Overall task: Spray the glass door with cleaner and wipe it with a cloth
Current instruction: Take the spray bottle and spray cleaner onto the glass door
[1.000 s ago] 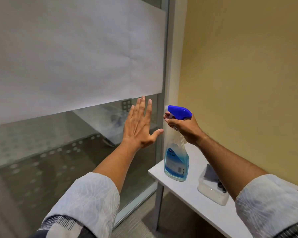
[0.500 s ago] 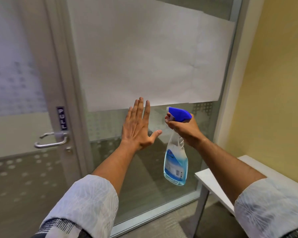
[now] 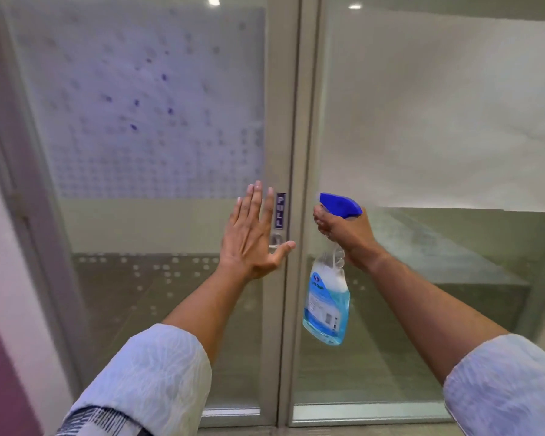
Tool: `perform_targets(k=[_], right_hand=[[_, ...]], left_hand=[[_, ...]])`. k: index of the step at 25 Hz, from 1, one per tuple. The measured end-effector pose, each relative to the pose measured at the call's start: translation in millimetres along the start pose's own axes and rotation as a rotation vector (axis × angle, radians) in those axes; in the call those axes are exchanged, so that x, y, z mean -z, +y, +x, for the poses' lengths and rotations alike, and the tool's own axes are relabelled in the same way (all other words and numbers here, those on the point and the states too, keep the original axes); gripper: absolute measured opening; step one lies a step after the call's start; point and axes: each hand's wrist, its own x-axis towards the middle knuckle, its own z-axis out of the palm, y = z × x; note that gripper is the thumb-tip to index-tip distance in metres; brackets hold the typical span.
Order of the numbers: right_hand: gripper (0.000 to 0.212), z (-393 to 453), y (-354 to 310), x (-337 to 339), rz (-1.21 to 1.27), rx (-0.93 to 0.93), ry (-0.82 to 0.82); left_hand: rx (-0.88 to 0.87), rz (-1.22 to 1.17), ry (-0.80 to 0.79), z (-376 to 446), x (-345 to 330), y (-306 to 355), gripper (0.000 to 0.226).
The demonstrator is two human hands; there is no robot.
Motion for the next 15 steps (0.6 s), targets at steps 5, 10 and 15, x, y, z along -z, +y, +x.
perform_targets(k=[5,10,15], right_hand=[[0.024,3,-11,-110,0.014,0.000,-0.105],[0.030,20,-8,-205,-0.007,0.005,-0.050],[0.033,49,0,-280,-0.020,-0.021,0.045]], left_hand=[[0.100,0.120,0.023,-33,36,-94,0.104],[0.180,0.177,0.054,-41,55,-167,0.104],[0.228,0.247,0.074,-27,48,-235,0.104]])
